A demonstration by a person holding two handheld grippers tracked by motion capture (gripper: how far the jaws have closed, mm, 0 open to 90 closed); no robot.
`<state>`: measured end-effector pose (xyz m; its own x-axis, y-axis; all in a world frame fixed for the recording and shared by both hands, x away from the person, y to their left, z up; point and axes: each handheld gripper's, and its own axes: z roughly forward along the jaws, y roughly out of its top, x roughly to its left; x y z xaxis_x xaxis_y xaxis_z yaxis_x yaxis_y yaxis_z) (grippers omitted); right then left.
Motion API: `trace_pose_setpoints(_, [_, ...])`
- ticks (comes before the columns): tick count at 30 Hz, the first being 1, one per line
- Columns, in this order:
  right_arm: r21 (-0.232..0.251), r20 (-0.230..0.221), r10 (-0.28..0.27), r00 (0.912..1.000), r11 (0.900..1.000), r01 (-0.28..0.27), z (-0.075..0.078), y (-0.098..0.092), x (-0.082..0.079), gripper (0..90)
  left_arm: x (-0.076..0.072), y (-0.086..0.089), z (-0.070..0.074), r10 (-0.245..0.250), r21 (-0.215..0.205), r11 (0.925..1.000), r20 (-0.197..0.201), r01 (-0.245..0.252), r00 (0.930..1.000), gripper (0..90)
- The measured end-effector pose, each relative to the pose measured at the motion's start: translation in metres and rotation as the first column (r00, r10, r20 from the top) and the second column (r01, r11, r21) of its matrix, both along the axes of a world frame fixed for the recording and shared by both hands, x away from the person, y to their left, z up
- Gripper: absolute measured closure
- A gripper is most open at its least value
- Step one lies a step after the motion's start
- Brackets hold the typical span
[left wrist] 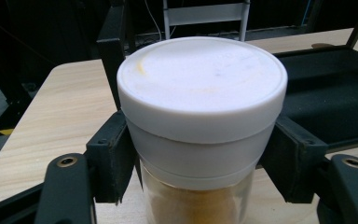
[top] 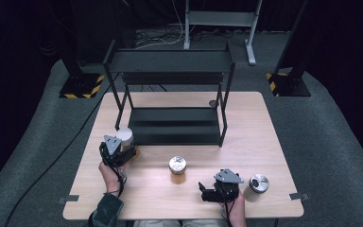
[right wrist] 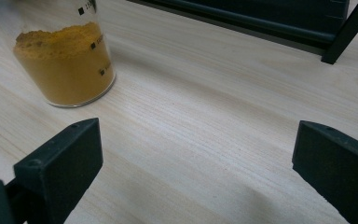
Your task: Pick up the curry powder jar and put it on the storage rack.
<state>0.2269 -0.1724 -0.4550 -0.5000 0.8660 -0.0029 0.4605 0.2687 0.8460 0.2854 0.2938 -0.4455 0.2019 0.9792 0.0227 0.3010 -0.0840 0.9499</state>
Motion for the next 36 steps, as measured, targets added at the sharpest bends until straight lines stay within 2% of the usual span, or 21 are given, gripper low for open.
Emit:
trace_pose_setpoints(6, [0.002,0.002,-0.003,1.0000,1.000,0.003,0.000,0.000,-0.001,0.7,0.000,0.003,-0.002,-0.011,-0.008,0.9999,0.005,0.011,0.9999,34.2])
trace_pose_setpoints(23, [0.006,0.004,-0.002,1.0000,1.000,0.002,-0.001,-0.001,-0.001,0.8,-0.001,0.005,0.001,-0.052,0.009,0.9986,0.004,0.052,0.9986,34.5])
trace_pose_setpoints(36, [0.006,-0.003,0.000,1.0000,1.000,0.000,0.000,-0.001,0.001,0.9,-0.007,0.009,0.010,-0.068,0.012,0.9976,0.018,0.068,0.9975,34.5])
